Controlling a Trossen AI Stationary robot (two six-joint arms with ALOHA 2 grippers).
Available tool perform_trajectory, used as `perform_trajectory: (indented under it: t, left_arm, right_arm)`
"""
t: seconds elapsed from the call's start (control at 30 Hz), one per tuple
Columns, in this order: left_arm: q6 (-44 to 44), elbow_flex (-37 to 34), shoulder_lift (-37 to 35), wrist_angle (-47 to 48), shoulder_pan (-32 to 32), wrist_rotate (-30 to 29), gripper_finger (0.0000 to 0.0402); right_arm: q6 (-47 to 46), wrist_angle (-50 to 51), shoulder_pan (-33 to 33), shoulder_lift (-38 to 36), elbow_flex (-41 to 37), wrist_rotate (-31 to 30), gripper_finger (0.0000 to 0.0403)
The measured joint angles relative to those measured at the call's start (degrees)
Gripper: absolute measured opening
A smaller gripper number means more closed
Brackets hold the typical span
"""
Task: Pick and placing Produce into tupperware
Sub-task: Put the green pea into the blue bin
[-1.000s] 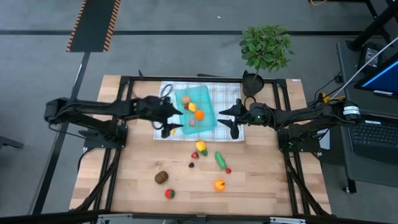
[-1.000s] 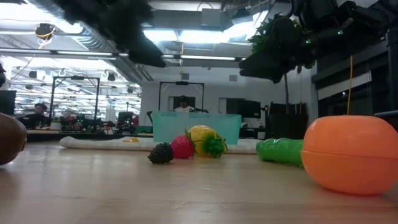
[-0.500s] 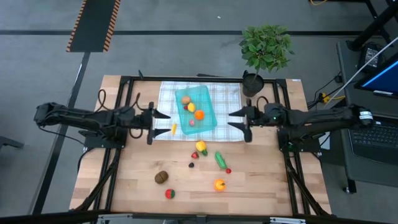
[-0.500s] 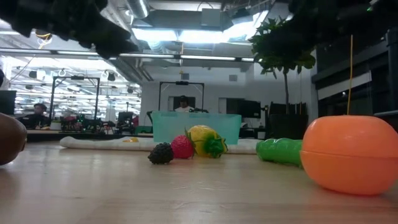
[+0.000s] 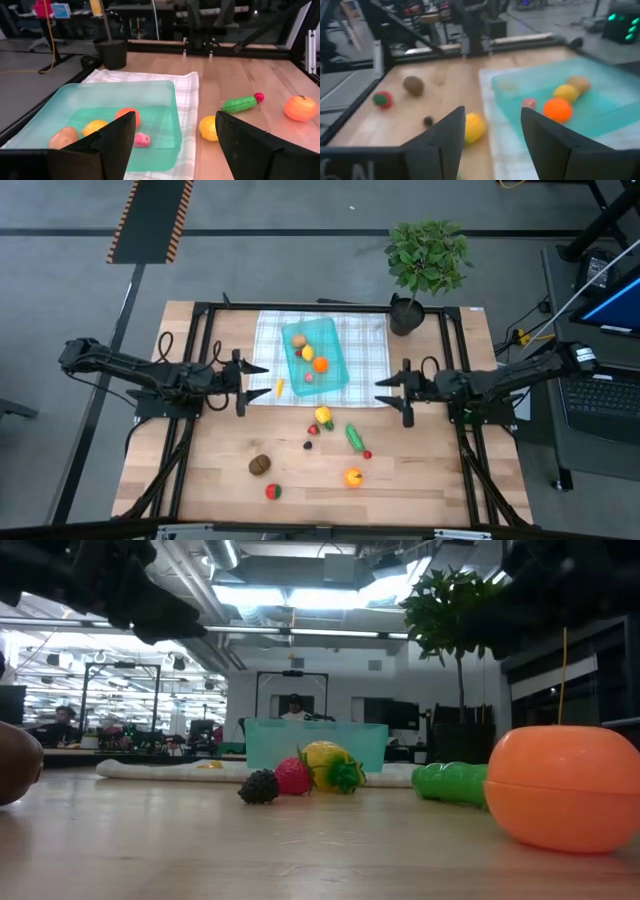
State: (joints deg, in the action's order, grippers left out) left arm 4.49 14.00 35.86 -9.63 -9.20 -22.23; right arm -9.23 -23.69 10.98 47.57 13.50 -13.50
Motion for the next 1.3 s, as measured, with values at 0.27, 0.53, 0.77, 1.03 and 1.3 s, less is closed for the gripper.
perform_trajectory:
  t: [0.27,0.53,0.77,1.03,1.3]
  left_arm:
    - [0.3,-0.7,0.0,-1.4,-1.4,-2.4,0.0266]
    - [1.4,-0.7,0.0,-1.4,-1.4,-2.5,0.0266]
    - [1.4,-0.7,0.0,-1.4,-1.4,-2.4,0.0266]
    - [3.7,-0.7,0.3,-1.5,-1.4,-2.3,0.0266]
    - [4.2,-0.7,0.6,-1.5,-1.4,-2.3,0.0266]
  right_arm:
    - [-9.5,10.0,8.8,0.5,2.1,-6.6,0.0195]
    - [-15.6,14.7,19.7,4.2,5.4,-20.4,0.0195]
    - [-23.5,16.7,29.3,11.0,9.1,-30.8,0.0195]
    - [-41.8,37.1,35.1,22.8,21.6,-37.0,0.0195]
    - [-58.8,50.0,39.2,35.5,32.7,-40.5,0.0195]
